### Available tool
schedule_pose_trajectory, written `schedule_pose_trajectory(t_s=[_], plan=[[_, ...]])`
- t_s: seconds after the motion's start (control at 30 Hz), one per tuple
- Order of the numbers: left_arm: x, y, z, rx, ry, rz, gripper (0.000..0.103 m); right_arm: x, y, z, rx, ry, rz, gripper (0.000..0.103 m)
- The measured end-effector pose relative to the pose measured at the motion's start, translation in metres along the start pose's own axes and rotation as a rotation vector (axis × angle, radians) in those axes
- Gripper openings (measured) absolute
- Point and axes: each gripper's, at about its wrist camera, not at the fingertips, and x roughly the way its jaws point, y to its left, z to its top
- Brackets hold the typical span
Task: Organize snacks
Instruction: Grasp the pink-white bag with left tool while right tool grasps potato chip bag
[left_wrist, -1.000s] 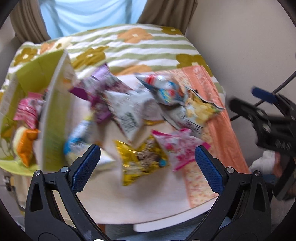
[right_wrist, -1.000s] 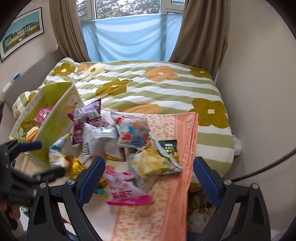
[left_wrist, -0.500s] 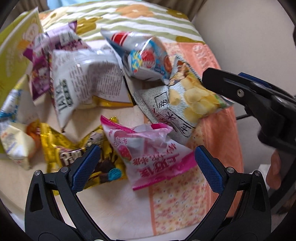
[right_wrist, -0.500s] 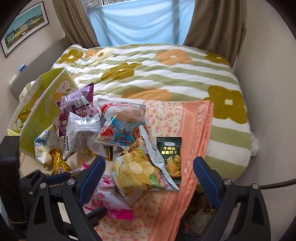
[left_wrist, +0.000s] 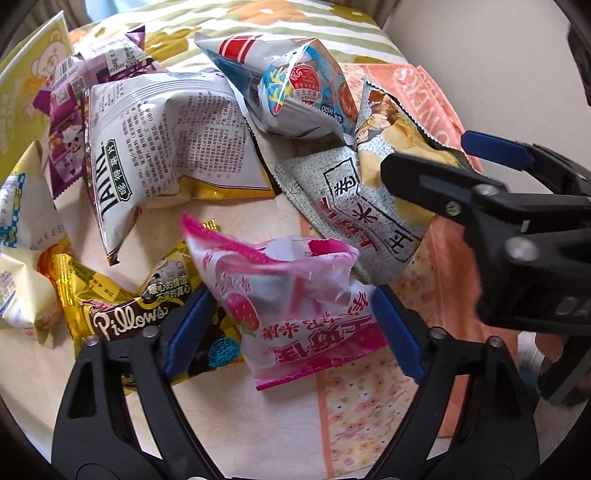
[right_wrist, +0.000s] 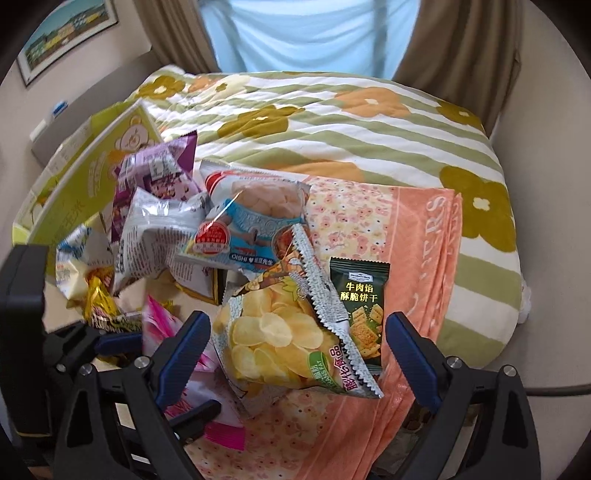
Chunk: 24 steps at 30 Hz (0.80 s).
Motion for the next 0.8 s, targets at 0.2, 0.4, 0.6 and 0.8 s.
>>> schedule_pose_trajectory(t_s=[0.2, 0.4, 0.6, 0.8], plan=[[-0.01, 0.014, -0.005, 0.021, -0.006, -0.021, 0.056, 0.01, -0.001, -0.002, -0.034, 0.031, 0.012, 0.095], [-0.02, 0.019, -0.008, 0.045, -0.009, -0.029, 0.05, 0.016, 0.002, -0.002, -0.032, 0.04, 0.033, 0.095], [-0.035, 0.016, -0.012, 0.08, -0.038, -0.03, 0.05, 0.019, 0.012, -0.002, -0.052, 0.053, 0.034, 0.095], [-0.04, 0.019, -0.016, 0.081, -0.038, -0.032, 0.05, 0.027, 0.021, -0.008, -0.073, 0.071, 0.019, 0.087]])
